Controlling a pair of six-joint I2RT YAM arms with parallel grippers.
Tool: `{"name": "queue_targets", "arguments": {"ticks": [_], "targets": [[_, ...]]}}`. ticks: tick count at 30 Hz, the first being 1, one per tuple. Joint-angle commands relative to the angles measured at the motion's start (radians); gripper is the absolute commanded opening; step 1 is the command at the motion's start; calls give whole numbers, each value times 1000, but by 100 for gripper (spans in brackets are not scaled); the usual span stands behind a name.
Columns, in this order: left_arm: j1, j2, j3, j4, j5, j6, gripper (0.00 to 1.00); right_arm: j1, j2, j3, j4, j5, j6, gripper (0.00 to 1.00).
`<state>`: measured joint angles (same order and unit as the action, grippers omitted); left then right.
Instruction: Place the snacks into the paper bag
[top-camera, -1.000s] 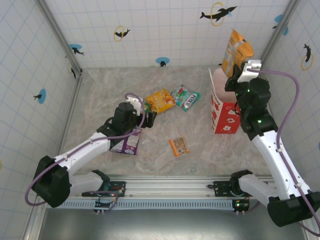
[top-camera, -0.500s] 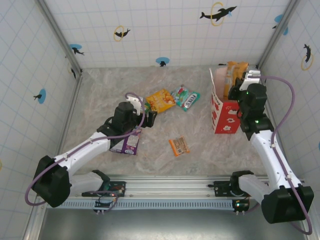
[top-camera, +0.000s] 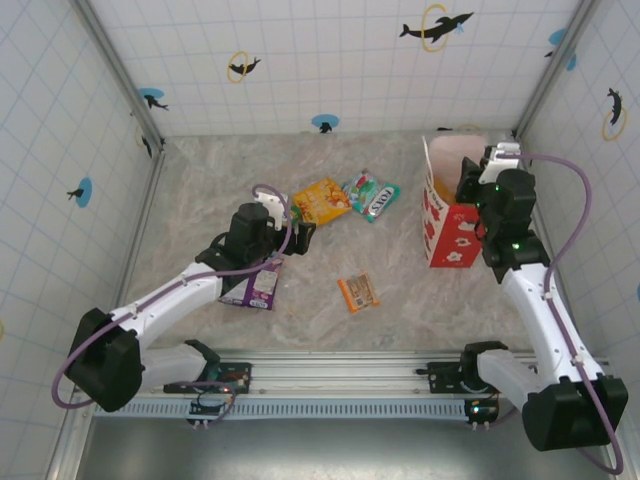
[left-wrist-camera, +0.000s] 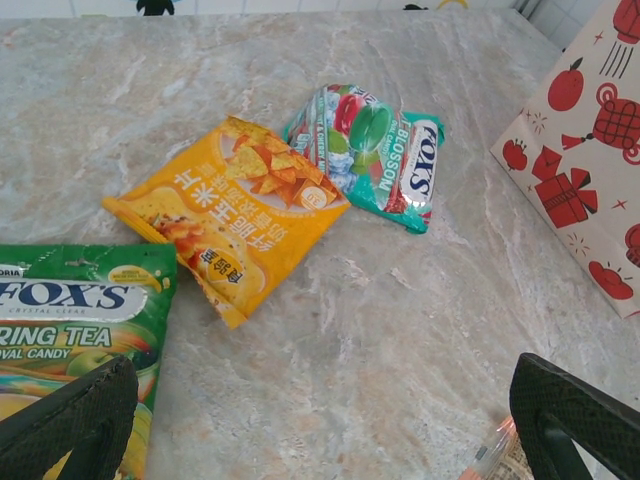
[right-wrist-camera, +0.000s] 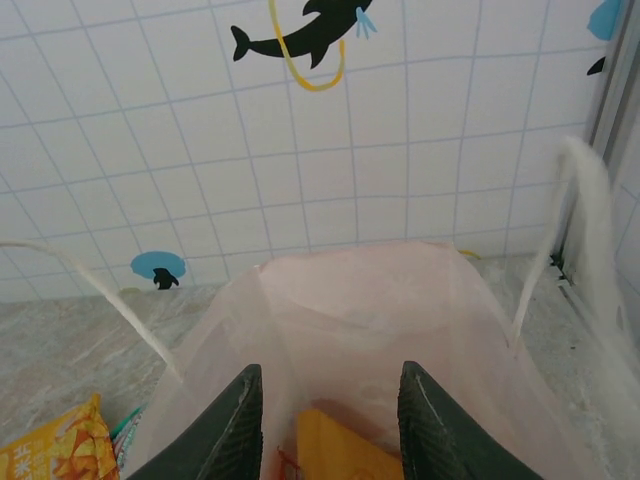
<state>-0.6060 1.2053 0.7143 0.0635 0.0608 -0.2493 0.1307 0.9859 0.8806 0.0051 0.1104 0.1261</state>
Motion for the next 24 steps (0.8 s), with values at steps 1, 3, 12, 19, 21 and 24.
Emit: {"name": "queue_targets", "arguments": {"ticks": [1, 3, 12, 19, 21, 24], "targets": [[3, 10, 29, 21, 16, -45, 97, -5, -36, 22, -29, -14, -13, 39], [3, 14, 33, 17, 20, -47, 98, -5, -44, 29, -48, -32, -6, 39], [5, 73, 68, -42, 84, -95, 96, 55, -96, 65, -201, -183, 76, 41], [40, 98, 69, -102, 82, -204, 94, 290, -135, -7, -237, -120, 132, 43], [66, 100, 67, -129, 100, -221, 94, 380, -129, -22, -236, -77, 158, 44], [110, 90, 66, -208, 77, -247, 94, 525, -101, -41, -226, 4, 196, 45]]}}
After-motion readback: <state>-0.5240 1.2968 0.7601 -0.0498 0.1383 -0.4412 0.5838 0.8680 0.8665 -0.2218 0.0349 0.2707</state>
